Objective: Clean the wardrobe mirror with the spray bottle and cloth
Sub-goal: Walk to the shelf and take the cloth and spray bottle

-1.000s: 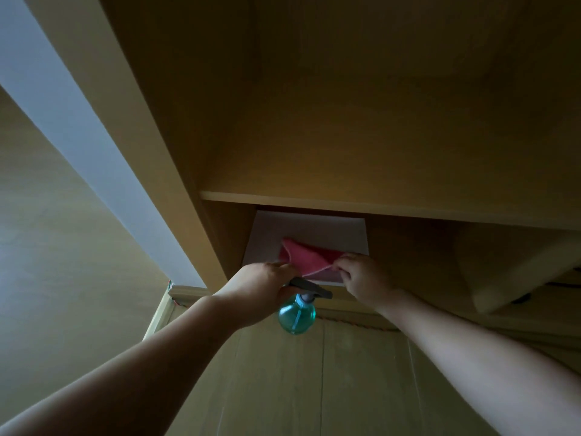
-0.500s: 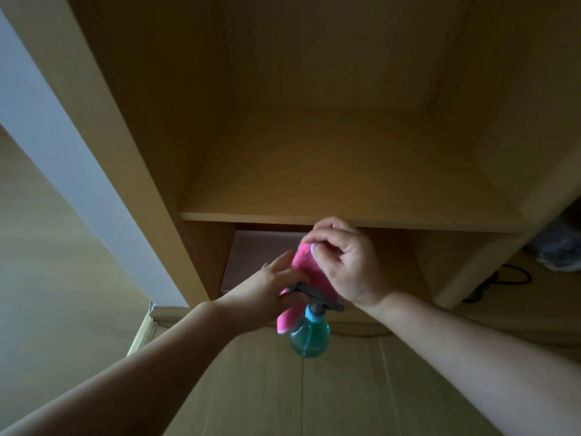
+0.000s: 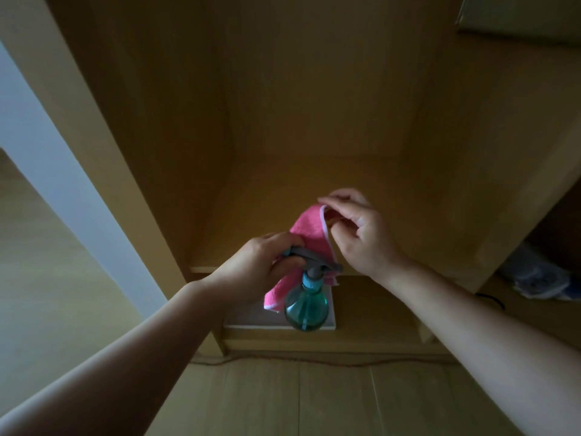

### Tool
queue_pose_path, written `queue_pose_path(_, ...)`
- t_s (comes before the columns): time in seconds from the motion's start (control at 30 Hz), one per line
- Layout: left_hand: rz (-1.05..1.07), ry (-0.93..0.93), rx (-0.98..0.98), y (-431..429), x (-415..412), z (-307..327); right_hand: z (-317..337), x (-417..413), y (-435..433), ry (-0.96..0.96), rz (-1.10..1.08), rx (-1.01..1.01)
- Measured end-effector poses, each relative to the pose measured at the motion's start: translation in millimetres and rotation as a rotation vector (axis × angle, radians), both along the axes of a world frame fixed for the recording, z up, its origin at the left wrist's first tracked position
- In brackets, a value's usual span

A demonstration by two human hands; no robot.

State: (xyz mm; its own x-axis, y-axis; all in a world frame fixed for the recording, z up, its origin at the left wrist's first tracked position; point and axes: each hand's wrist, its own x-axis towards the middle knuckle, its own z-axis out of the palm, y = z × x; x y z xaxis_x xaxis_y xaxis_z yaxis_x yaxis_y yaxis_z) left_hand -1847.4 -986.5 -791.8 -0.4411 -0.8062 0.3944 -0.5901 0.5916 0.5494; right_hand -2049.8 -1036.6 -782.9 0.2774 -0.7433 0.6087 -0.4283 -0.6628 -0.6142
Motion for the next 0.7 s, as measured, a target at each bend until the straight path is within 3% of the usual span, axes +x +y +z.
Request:
queue_pose_path(0.27, 0.068, 0.036, 0.072, -10, -6, 178, 172, -5, -2, -0.003, 0.025, 0.071)
queue_pose_path(0.6, 0.051, 0.030, 0.132, -17, -4, 455, 437, -2, 7, 0.060, 0.351, 0.327)
queue_pose_path(0.7, 0.039, 0.045, 0.134, -21, -3, 536, 515, 6, 9, 0.154, 0.369, 0.351)
